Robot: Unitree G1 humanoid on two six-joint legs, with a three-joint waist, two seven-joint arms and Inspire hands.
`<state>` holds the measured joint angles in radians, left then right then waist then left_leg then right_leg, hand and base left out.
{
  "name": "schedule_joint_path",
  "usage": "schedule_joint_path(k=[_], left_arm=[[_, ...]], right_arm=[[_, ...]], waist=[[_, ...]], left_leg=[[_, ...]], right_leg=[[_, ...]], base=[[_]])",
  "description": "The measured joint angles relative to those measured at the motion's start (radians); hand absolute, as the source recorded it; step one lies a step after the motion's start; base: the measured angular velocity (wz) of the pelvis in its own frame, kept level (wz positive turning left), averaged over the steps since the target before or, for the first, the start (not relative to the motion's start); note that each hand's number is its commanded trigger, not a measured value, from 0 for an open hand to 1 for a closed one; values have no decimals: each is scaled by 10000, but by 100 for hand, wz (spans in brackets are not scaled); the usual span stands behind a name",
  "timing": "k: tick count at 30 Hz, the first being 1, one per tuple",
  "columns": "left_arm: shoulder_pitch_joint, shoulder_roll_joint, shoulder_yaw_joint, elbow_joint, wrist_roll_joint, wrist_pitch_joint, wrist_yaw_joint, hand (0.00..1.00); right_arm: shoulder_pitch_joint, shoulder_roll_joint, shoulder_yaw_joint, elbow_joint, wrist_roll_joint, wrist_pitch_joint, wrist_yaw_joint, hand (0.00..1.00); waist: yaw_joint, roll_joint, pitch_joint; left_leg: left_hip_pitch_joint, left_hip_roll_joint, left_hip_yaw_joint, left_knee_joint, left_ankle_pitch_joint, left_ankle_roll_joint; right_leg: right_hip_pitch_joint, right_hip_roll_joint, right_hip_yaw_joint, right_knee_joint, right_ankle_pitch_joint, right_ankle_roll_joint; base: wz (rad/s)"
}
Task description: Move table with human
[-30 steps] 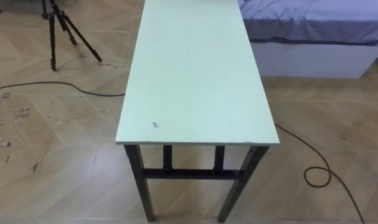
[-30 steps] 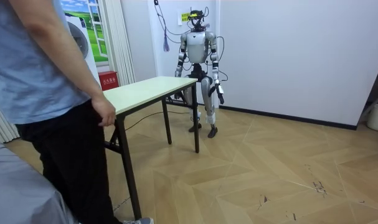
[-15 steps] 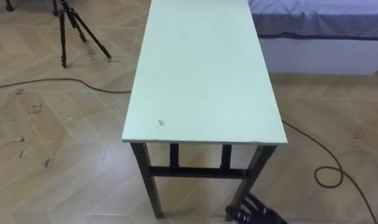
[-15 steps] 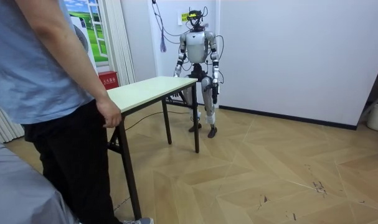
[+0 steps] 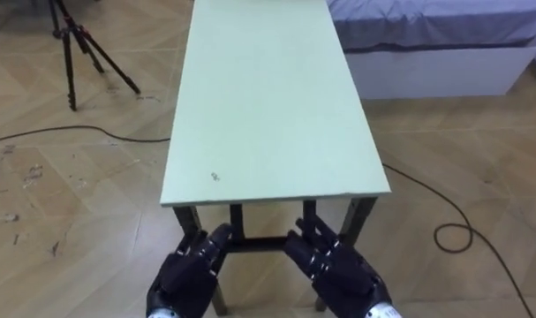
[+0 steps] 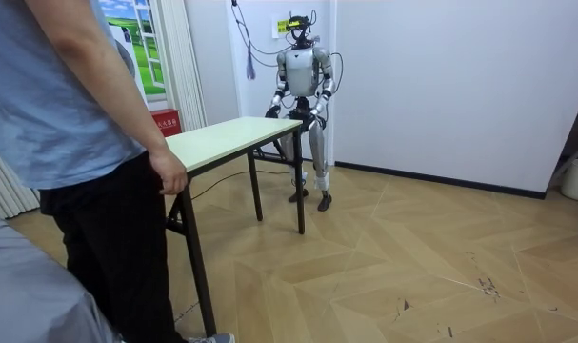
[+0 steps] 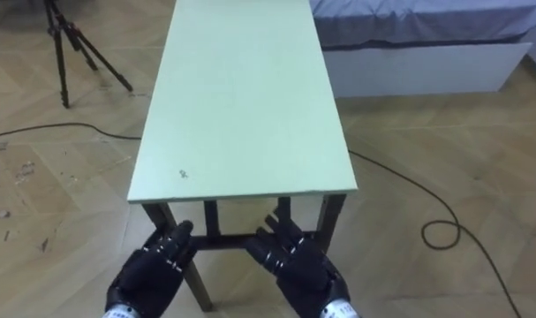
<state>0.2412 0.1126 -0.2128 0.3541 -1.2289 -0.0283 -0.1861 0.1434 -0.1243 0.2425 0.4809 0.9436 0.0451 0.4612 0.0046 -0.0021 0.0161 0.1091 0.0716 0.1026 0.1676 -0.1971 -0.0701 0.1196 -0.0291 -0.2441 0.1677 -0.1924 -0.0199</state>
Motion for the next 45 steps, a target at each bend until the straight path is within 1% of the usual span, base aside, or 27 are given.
schedule_joint_path(k=[4, 6, 8, 11, 15, 17, 19, 21, 22, 24, 26, 27, 29, 30, 32, 33, 36, 41, 45], left_arm=[[-137, 68, -153, -361, -247, 12, 1, 0], [-446, 118, -294, -515, -468, 20, 2, 0], [-637, 149, -278, -555, -567, 20, 4, 0], [-710, 177, -218, -571, -761, 165, 66, 0], [-784, 210, -203, -541, -785, 361, 67, 0], [-784, 215, -189, -537, -789, 435, 67, 0], [-807, 250, -175, -538, -1199, 515, 67, 0], [-855, 266, -176, -520, -1808, 595, 67, 0], [-901, 275, -175, -467, -1926, 614, 67, 0], [-1214, 404, -175, -160, -2177, 682, 85, 0], [-1220, 520, -174, -161, -2464, 715, 88, 0], [-1220, 578, -141, -161, -2706, 715, 88, 0], [-1216, 592, 13, -145, -3006, 765, 97, 0], [-1222, 594, 125, -135, -3129, 894, 98, 0], [-1227, 611, 204, -122, -3148, 998, 97, 0], [-1241, 611, 255, -119, -3216, 1089, 99, 0], [-1318, 610, 293, -86, -3502, 1209, 193, 0], [-1327, 602, 553, -69, -3505, 1526, 211, 0], [-1334, 594, 579, -70, -3507, 1537, 221, 0]], right_arm=[[-312, -28, 21, -5, 25, -2, 0, 0], [-561, -30, 69, -19, 30, -3, 0, 0], [-601, -28, 102, -43, 112, -3, -15, 0], [-611, -85, 97, -289, 534, -1, -133, 0], [-612, -298, 224, -581, 1021, 209, -377, 0], [-611, -392, 314, -632, 1065, 214, -452, 0], [-617, -413, 334, -633, 1072, 213, -453, 0], [-650, -451, 333, -632, 1093, 213, -453, 0], [-653, -458, 324, -633, 1115, 213, -453, 0], [-740, -573, 318, -633, 1127, 217, -472, 0], [-807, -678, 332, -633, 1125, 225, -584, 0], [-868, -705, 332, -633, 1127, 225, -725, 0], [-931, -738, 331, -633, 1141, 225, -909, 0], [-968, -724, 331, -634, 1161, 261, -1006, 0], [-1084, -744, 316, -633, 1253, 428, -1149, 0], [-1146, -784, 305, -623, 1618, 554, -1258, 0], [-1242, -817, 211, -617, 2440, 694, -1609, 0], [-1234, -866, -21, -618, 3324, 876, -1866, 0], [-1235, -722, -250, -618, 4067, 880, -2197, 0]], waist=[[-105, -26, 26], [-139, -17, 27], [-185, 1, 29], [-207, 76, 64], [-191, 162, 58], [-172, 175, 61], [-117, 200, 71], [-111, 260, 104], [-98, 278, 106], [0, 350, 121], [43, 364, 125], [57, 363, 125], [70, 355, 128], [70, 339, 129], [69, 315, 123], [72, 296, 123], [144, 274, 118], [216, 224, 99], [216, 227, 97]], left_leg=[[-6, 5, 2, -1, 0, 0], [-111, 1, 3, -1, 16, 26], [-117, 1, 4, -14, 19, 31], [-170, 5, 20, -15, 18, 31], [-156, 10, 26, -43, 19, 31], [-109, 9, 32, -64, 19, 31], [-101, 9, 33, -64, 19, 31], [-100, 8, 27, -61, 21, 35], [-103, 7, 27, -61, 27, 45], [-120, 7, 27, -72, 57, 88], [-111, 12, 10, -74, 62, 94], [-109, 19, 7, -72, 62, 94], [-103, 21, 1, -72, 66, 102], [-104, 18, 3, -70, 67, 104], [-105, 10, 1, -65, 68, 106], [-105, 9, 1, -58, 70, 109], [-91, 9, 5, -50, 79, 123], [-74, 16, 12, -35, 81, 124], [-88, 20, 10, 2, 81, 125]], right_leg=[[-31, 6, 34, 20, 0, 0], [-168, 4, 78, 58, 2, -2], [-181, 1, 75, 71, 3, -2], [-281, -7, 92, 136, 3, -1], [-304, -23, 90, 197, 5, 1], [-268, -25, 91, 195, 5, 2], [-254, -25, 93, 184, 6, 3], [-256, -25, 98, 187, 5, 2], [-264, -25, 101, 190, 5, 2], [-318, -24, 134, 217, 5, 2], [-327, -26, 132, 239, 5, 1], [-339, -27, 127, 277, 5, 1], [-367, -41, 123, 357, 5, 1], [-368, -46, 123, 358, 5, 1], [-379, -47, 158, 363, 5, 2], [-379, -47, 163, 368, 6, 1], [-380, -43, 184, 383, 9, -4], [-384, -33, 214, 386, 23, -28], [-389, -29, 211, 387, 35, -48]], base=[[0], [-4], [0], [-1], [0], [0], [0], [0], [0], [-4], [-2], [0], [0], [0], [-3], [0], [0], [-2], [0]])
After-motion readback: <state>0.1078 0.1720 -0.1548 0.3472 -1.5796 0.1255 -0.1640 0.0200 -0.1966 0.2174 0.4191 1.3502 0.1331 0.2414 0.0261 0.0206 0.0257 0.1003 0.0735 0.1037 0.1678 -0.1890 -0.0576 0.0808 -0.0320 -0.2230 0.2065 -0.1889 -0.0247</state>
